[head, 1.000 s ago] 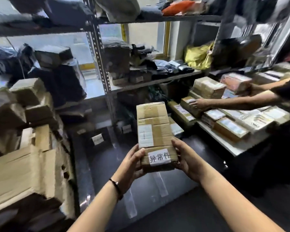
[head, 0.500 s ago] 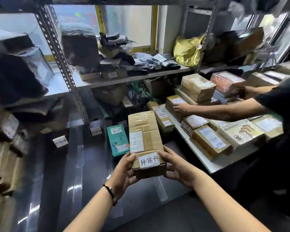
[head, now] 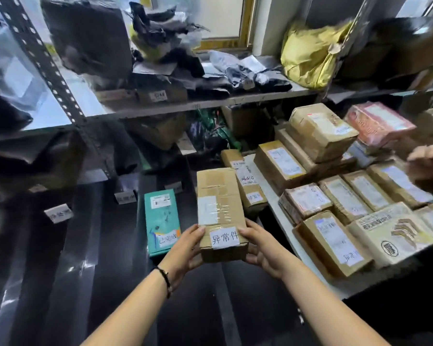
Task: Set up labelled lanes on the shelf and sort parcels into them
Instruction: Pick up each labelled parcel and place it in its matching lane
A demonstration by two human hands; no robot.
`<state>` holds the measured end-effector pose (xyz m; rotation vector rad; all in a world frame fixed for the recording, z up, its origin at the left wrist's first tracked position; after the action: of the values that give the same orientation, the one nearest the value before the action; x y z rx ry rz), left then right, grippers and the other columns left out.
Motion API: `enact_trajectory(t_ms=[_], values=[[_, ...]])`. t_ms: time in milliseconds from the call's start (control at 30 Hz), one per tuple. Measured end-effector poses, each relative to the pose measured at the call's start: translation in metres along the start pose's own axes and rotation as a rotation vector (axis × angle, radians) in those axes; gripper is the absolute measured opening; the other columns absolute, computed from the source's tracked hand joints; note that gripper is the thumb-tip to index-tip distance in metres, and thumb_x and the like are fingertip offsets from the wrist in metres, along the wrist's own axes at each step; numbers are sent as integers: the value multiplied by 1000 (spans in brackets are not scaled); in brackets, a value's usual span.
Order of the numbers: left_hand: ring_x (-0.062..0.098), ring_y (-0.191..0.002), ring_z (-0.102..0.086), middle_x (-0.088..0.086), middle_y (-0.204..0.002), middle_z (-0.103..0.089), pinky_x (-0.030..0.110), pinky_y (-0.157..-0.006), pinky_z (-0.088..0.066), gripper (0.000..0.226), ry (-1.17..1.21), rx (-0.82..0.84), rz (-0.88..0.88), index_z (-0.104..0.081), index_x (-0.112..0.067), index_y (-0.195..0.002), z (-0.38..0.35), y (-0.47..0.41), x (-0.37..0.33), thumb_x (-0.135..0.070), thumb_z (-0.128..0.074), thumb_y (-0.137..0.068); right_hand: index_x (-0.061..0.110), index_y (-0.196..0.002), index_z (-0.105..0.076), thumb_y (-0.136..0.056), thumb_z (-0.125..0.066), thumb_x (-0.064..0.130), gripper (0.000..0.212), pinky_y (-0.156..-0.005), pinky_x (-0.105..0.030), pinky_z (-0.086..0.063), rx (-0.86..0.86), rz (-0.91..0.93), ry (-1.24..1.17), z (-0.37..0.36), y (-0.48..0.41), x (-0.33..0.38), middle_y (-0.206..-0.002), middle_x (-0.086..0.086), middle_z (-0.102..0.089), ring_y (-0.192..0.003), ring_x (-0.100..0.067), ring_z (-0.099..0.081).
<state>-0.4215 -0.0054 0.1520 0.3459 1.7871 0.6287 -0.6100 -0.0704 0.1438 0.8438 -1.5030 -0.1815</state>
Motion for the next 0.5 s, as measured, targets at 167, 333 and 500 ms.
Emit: enact_trajectory(t_ms=[167, 333, 500], values=[[14, -112, -64, -4, -120, -69, 36, -91, -54, 17, -31, -98, 62, -61, -26, -116, 12, -44, -3, -31, -56, -100, 35, -141, -54, -95, -64, 26, 48, -65, -23, -53, -15, -84, 23, 29, -49, 8, -116, 4, -75, -91, -7, -72], [20, -109, -66, 2, -121, -68, 36, -91, -52, 14, -80, -163, 99, -61, -24, -111, 25, -77, -11, -28, -51, -103, 39, -138, -58, -93, -64, 28, 47, -71, -29, -43, 7, -137, 17, 51, -98, 12, -111, 2, -74, -84, -10, -68], [24, -105, -66, 6, -118, -69, 43, -99, -50, 14, -56, -259, 121, -62, -22, -110, 32, -103, -16, -25, -50, -103, 35, -141, -55, -97, -59, 23, 46, -79, -31, -49, 33, -168, -14, 58, -137, 1, -111, 1, -75, -88, -14, -68]])
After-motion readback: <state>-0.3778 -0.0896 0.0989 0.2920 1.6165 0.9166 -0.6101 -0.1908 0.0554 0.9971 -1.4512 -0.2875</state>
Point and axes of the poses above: each hand's wrist, its own y-axis away from the middle knuckle, its own z-axis out of the back of the hand, x = y × z, the point moved 5 cm from there along -y, towards the middle knuckle
